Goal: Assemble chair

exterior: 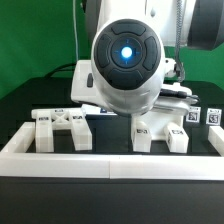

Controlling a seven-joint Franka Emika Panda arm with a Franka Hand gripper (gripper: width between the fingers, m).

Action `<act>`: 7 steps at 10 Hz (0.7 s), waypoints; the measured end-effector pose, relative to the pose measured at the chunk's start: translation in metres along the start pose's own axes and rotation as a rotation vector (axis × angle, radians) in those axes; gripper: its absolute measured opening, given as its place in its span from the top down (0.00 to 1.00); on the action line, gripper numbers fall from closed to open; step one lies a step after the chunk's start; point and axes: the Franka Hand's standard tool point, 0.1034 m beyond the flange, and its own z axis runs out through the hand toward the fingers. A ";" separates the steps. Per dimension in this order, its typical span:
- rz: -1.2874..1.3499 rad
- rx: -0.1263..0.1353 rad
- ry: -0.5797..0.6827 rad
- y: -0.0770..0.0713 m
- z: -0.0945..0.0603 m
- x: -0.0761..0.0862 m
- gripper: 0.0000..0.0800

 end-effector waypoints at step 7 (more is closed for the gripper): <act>-0.029 0.008 0.224 -0.003 -0.025 0.024 0.19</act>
Offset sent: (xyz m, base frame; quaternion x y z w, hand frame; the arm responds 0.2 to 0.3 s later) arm 0.0000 0.0000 0.0000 0.0000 0.0650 0.0000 0.9979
